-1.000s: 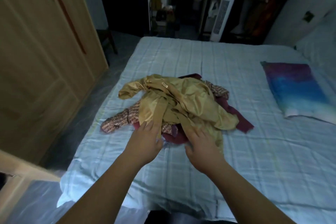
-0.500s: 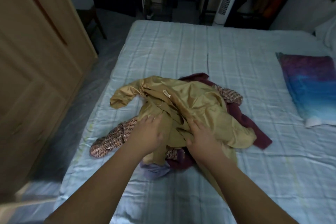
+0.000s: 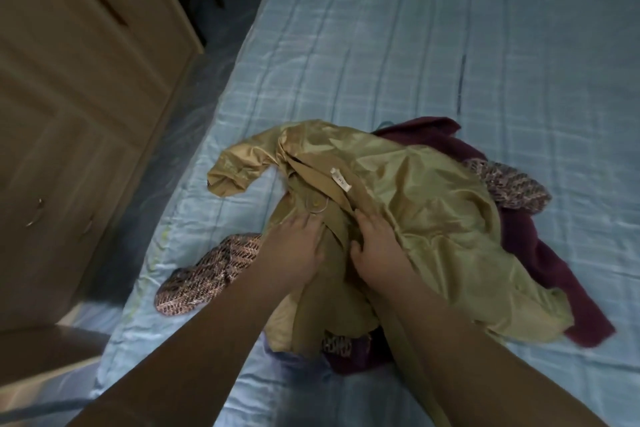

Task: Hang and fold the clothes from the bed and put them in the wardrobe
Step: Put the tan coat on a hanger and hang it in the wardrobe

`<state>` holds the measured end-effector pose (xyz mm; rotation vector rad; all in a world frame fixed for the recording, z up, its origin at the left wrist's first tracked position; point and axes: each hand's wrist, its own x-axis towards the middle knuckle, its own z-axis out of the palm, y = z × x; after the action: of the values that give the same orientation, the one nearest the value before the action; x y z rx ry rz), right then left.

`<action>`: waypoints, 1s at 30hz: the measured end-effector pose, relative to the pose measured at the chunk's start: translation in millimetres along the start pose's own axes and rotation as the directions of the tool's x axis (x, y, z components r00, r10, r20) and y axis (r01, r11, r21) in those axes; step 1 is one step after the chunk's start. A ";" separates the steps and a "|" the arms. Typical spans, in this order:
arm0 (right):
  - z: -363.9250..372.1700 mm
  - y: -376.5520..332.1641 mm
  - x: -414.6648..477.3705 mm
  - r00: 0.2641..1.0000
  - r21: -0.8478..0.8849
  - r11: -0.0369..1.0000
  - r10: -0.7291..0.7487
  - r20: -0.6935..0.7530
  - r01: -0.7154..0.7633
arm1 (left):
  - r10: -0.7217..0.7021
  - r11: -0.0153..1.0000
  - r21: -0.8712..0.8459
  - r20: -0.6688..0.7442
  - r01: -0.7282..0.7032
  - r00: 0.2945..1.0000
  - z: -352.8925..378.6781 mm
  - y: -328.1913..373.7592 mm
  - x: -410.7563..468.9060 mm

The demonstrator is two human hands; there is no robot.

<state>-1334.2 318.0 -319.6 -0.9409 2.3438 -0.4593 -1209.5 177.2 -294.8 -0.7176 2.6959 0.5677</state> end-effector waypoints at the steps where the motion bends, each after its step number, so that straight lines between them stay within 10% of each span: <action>1: 3.7 8.1 13.7 1.000 -0.059 0.998 -0.005 -0.016 0.004 | -0.008 1.000 -0.017 0.005 0.008 1.000 3.4 -1.0 8.2; 16: 15.7 40.3 109.0 0.985 -0.376 0.924 0.003 -0.174 -0.069 | -0.069 0.994 -0.081 0.033 0.071 0.997 29.4 -14.2 71.1; 30: -11.0 31.2 98.0 0.988 -0.413 0.905 0.140 0.063 -0.102 | 0.033 0.998 -0.043 -0.057 -0.036 0.998 11.9 -27.2 29.9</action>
<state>-1415.2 270.9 -363.4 -0.9663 2.4415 0.1340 -1218.0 148.5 -324.5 -0.7097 2.7606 0.6265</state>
